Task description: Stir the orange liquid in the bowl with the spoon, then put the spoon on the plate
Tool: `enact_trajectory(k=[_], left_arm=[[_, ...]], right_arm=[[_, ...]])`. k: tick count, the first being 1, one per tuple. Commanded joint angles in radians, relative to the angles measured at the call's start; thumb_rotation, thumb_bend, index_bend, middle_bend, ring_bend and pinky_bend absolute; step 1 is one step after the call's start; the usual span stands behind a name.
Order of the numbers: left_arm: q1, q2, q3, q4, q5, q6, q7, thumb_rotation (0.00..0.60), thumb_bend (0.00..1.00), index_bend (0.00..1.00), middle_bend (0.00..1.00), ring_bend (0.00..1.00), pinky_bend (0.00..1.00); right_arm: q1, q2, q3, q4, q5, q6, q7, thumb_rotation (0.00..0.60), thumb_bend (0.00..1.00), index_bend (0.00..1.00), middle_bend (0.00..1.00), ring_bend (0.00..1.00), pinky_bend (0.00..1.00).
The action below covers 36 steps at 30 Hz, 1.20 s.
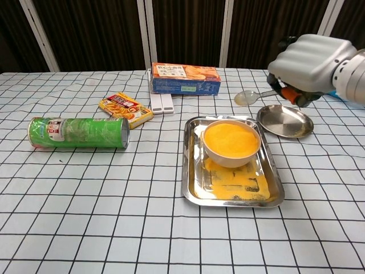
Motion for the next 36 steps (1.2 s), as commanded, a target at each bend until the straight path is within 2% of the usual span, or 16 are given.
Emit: enact_trajectory(k=[1, 8, 17, 22, 25, 28, 31, 32, 34, 36], left_arm=[[0.000, 0.000, -0.001, -0.001, -0.002, 0.000, 0.001, 0.600, 0.00, 0.00, 0.00, 0.00, 0.00], [-0.003, -0.003, -0.004, -0.004, -0.016, -0.013, 0.008, 0.600, 0.00, 0.00, 0.00, 0.00, 0.00], [-0.008, -0.005, -0.007, -0.009, -0.026, -0.025, 0.013, 0.600, 0.00, 0.00, 0.00, 0.00, 0.00], [-0.009, -0.005, -0.008, -0.011, -0.031, -0.030, 0.013, 0.600, 0.00, 0.00, 0.00, 0.00, 0.00], [-0.008, -0.003, -0.008, -0.013, -0.032, -0.029, 0.011, 0.600, 0.00, 0.00, 0.00, 0.00, 0.00], [-0.008, -0.002, -0.007, -0.013, -0.030, -0.028, 0.009, 0.600, 0.00, 0.00, 0.00, 0.00, 0.00], [-0.007, -0.003, -0.007, -0.012, -0.028, -0.026, 0.006, 0.600, 0.00, 0.00, 0.00, 0.00, 0.00], [-0.007, -0.003, -0.007, -0.011, -0.027, -0.025, 0.005, 0.600, 0.00, 0.00, 0.00, 0.00, 0.00], [-0.006, -0.003, -0.007, -0.010, -0.025, -0.022, 0.003, 0.600, 0.00, 0.00, 0.00, 0.00, 0.00], [-0.006, -0.003, -0.007, -0.009, -0.023, -0.020, 0.002, 0.600, 0.00, 0.00, 0.00, 0.00, 0.00]], right_arm=[[-0.027, -0.006, -0.025, 0.111, -0.032, -0.009, 0.066, 0.600, 0.71, 0.89, 0.75, 0.40, 0.00], [-0.058, -0.072, -0.048, 0.307, -0.019, -0.082, 0.174, 0.600, 0.71, 0.89, 0.75, 0.40, 0.00], [-0.076, -0.210, -0.036, 0.590, -0.041, -0.140, 0.305, 0.600, 0.71, 0.84, 0.75, 0.40, 0.00], [-0.080, -0.260, -0.025, 0.693, -0.051, -0.169, 0.347, 0.600, 0.71, 0.76, 0.71, 0.40, 0.00], [-0.082, -0.282, -0.018, 0.730, -0.048, -0.184, 0.353, 0.600, 0.71, 0.64, 0.64, 0.36, 0.00], [-0.087, -0.298, -0.013, 0.758, -0.043, -0.188, 0.346, 0.600, 0.69, 0.42, 0.52, 0.27, 0.00], [-0.094, -0.308, -0.003, 0.767, -0.041, -0.183, 0.346, 0.600, 0.59, 0.14, 0.32, 0.11, 0.00], [-0.095, -0.308, 0.000, 0.766, -0.042, -0.179, 0.345, 0.600, 0.57, 0.08, 0.26, 0.07, 0.00], [-0.097, -0.306, 0.005, 0.760, -0.053, -0.163, 0.339, 0.600, 0.54, 0.01, 0.16, 0.02, 0.00], [-0.098, -0.304, 0.012, 0.751, -0.058, -0.151, 0.337, 0.600, 0.52, 0.00, 0.09, 0.00, 0.00]])
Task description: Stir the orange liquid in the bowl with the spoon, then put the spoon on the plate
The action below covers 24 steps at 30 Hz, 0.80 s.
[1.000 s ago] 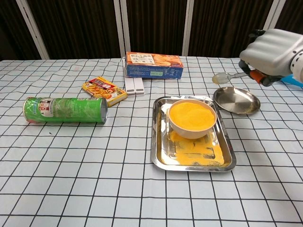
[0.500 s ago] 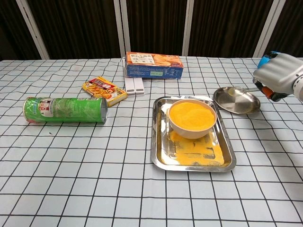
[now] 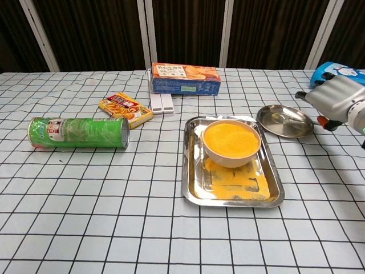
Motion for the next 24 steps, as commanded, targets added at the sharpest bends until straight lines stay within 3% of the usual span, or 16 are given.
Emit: enact_trajectory(k=[1, 11, 18, 24], left_arm=[[0.001, 0.000, 0.000, 0.000, 0.002, 0.002, -0.001, 0.600, 0.00, 0.00, 0.00, 0.00, 0.00], [0.005, 0.003, 0.001, 0.003, 0.004, 0.009, -0.013, 0.600, 0.00, 0.00, 0.00, 0.00, 0.00], [0.014, 0.009, 0.003, 0.002, 0.011, 0.027, -0.035, 0.600, 0.00, 0.00, 0.00, 0.00, 0.00], [0.029, 0.006, 0.005, 0.007, 0.033, 0.067, -0.034, 0.600, 0.00, 0.00, 0.00, 0.00, 0.00]], right_arm=[[-0.003, 0.004, 0.013, -0.015, -0.008, 0.020, -0.006, 0.600, 0.51, 0.00, 0.08, 0.00, 0.00], [-0.022, 0.071, 0.039, -0.138, -0.038, 0.099, -0.040, 0.600, 0.51, 0.00, 0.07, 0.00, 0.00], [-0.141, 0.274, 0.006, -0.454, -0.118, 0.217, 0.086, 0.600, 0.46, 0.00, 0.02, 0.00, 0.00], [-0.336, 0.493, -0.090, -0.758, -0.204, 0.355, 0.309, 0.600, 0.38, 0.00, 0.00, 0.00, 0.00]])
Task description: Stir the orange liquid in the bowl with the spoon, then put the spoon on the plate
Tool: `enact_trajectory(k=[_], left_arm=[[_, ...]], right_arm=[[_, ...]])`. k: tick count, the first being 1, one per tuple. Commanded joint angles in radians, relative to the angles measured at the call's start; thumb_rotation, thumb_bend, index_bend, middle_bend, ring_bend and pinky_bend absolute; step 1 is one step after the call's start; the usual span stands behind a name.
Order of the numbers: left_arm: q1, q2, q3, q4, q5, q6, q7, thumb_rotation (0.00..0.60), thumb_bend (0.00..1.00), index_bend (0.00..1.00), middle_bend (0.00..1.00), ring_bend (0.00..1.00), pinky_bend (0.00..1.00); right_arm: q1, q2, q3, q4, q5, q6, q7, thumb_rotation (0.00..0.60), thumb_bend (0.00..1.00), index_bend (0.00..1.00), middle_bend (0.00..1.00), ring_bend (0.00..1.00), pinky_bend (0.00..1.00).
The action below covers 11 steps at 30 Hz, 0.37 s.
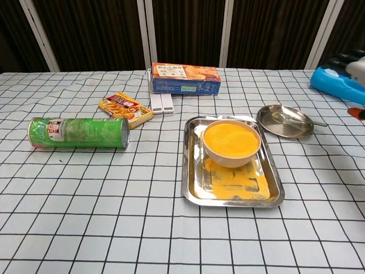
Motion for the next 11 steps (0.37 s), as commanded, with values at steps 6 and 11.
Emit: enact_trajectory(k=[6, 11], left_arm=[[0.026, -0.011, 0.005, 0.010, 0.021, 0.053, 0.035, 0.600, 0.00, 0.00, 0.00, 0.00, 0.00], [0.043, -0.012, 0.007, -0.002, 0.024, 0.080, 0.068, 0.600, 0.00, 0.00, 0.00, 0.00, 0.00]], right_arm=[[-0.338, 0.306, -0.215, -0.341, -0.224, 0.239, 0.394, 0.600, 0.36, 0.00, 0.00, 0.00, 0.00], [-0.445, 0.317, -0.290, -0.278, -0.396, 0.358, 0.512, 0.600, 0.36, 0.00, 0.00, 0.00, 0.00]])
